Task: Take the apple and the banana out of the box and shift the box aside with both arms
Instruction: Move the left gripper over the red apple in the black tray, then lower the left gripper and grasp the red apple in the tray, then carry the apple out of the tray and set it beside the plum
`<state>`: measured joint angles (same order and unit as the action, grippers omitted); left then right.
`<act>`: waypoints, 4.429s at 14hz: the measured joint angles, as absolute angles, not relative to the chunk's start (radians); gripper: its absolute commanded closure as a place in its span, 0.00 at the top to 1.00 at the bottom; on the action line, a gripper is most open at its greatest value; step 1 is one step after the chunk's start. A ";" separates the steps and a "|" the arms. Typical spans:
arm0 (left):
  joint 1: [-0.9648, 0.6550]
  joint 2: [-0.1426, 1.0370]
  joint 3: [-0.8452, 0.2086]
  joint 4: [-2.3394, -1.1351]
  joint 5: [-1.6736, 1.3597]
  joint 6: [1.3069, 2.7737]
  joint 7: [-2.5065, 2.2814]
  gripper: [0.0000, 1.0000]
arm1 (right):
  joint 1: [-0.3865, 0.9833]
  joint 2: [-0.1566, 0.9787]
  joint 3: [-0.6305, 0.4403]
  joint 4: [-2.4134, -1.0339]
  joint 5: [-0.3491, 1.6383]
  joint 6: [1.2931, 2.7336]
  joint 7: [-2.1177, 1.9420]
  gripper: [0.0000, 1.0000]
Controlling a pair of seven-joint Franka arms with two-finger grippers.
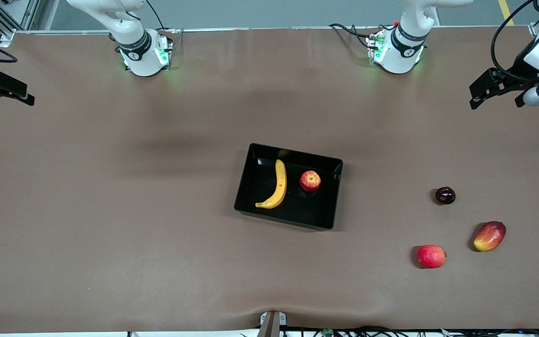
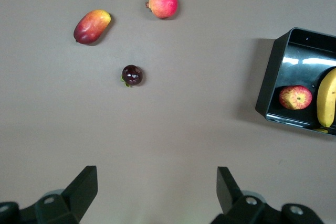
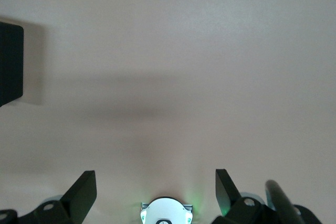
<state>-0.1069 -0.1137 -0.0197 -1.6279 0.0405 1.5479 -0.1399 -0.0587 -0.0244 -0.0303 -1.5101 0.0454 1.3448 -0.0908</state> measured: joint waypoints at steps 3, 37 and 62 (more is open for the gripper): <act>-0.108 -0.112 -0.020 -1.628 0.040 1.546 -0.140 1.00 | -0.059 -0.024 -0.030 -1.510 0.045 1.345 -0.091 1.00; -0.267 0.500 -0.392 -1.829 0.225 2.347 -1.126 1.00 | -0.059 -0.024 -0.032 -1.511 0.045 1.342 -0.091 1.00; -0.150 0.387 -0.387 -1.632 0.274 2.074 -0.834 0.00 | -0.059 -0.024 -0.032 -1.511 0.045 1.334 -0.091 1.00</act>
